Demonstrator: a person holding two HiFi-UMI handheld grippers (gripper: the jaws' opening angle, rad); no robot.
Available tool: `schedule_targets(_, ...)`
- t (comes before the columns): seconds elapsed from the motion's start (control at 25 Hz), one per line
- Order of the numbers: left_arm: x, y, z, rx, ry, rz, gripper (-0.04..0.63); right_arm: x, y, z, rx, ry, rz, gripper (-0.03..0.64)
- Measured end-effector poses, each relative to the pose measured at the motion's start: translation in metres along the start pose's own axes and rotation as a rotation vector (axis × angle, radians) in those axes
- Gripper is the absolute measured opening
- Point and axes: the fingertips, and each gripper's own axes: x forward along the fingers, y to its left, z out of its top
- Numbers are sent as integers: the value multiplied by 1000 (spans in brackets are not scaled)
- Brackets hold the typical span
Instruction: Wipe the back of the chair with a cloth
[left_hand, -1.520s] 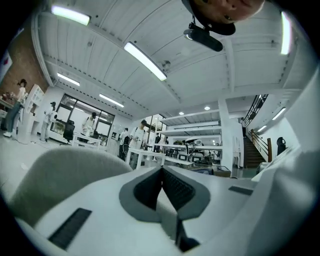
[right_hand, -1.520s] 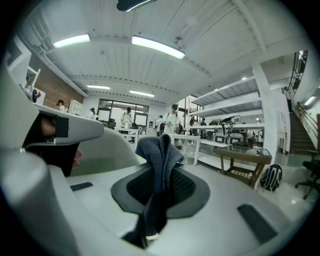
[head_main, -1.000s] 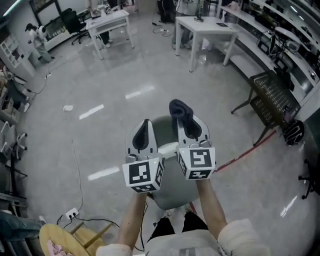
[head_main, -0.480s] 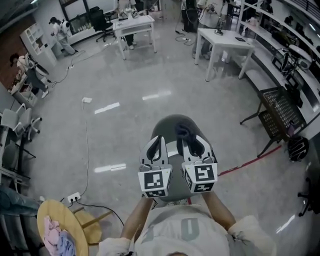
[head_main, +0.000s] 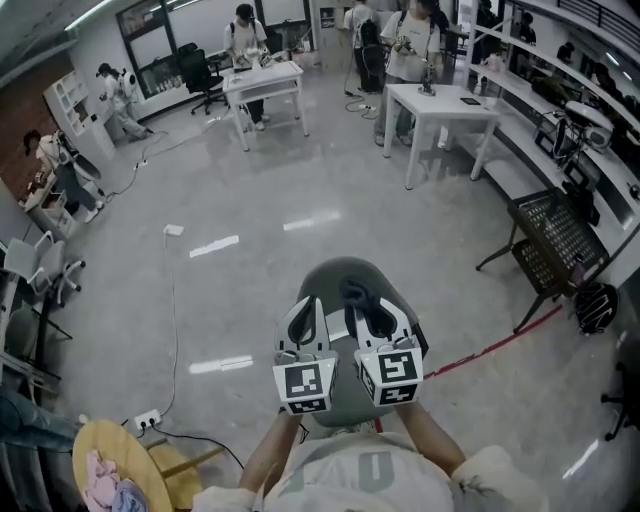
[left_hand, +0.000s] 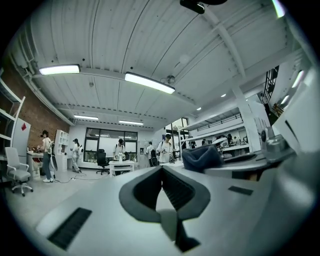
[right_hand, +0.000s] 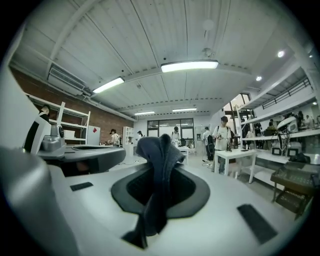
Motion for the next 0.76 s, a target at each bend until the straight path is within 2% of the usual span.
schedule_targets(0.76, -9, -14, 14, 4, -18, -12, 15, -15, 1, 1, 11, -4, -2, 60)
